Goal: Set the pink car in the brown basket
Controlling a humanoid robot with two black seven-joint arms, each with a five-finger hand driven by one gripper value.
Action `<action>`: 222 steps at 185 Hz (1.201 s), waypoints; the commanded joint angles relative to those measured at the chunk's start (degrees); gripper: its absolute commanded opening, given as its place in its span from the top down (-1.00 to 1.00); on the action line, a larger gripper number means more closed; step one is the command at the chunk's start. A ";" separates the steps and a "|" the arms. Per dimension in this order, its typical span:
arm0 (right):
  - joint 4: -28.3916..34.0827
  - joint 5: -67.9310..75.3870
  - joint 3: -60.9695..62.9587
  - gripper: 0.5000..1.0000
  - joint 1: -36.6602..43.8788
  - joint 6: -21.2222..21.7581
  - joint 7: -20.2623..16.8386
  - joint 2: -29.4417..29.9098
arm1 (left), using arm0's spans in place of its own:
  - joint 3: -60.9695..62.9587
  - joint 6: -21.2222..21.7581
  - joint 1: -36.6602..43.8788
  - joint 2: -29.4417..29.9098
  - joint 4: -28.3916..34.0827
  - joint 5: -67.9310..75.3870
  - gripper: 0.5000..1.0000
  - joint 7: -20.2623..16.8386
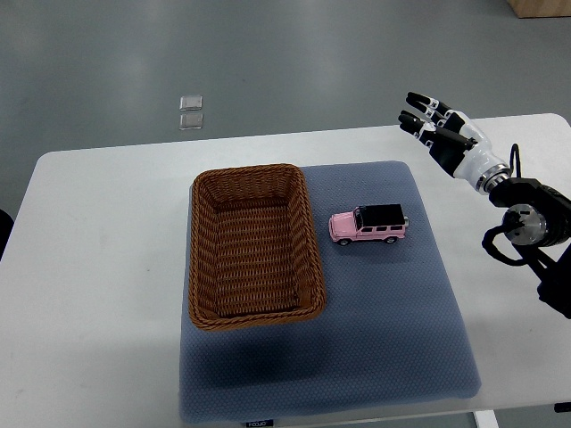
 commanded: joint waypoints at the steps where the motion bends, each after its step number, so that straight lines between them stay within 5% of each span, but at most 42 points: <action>1: 0.08 0.00 -0.01 -0.65 -0.05 0.25 0.00 0.00 | -0.04 0.00 0.00 0.00 0.02 -0.01 -1.00 0.00; 222: 0.69 -0.88 -0.54 -0.65 0.30 2.36 -0.09 -0.79 | -0.04 0.00 0.00 0.00 0.02 -0.01 -1.00 -0.09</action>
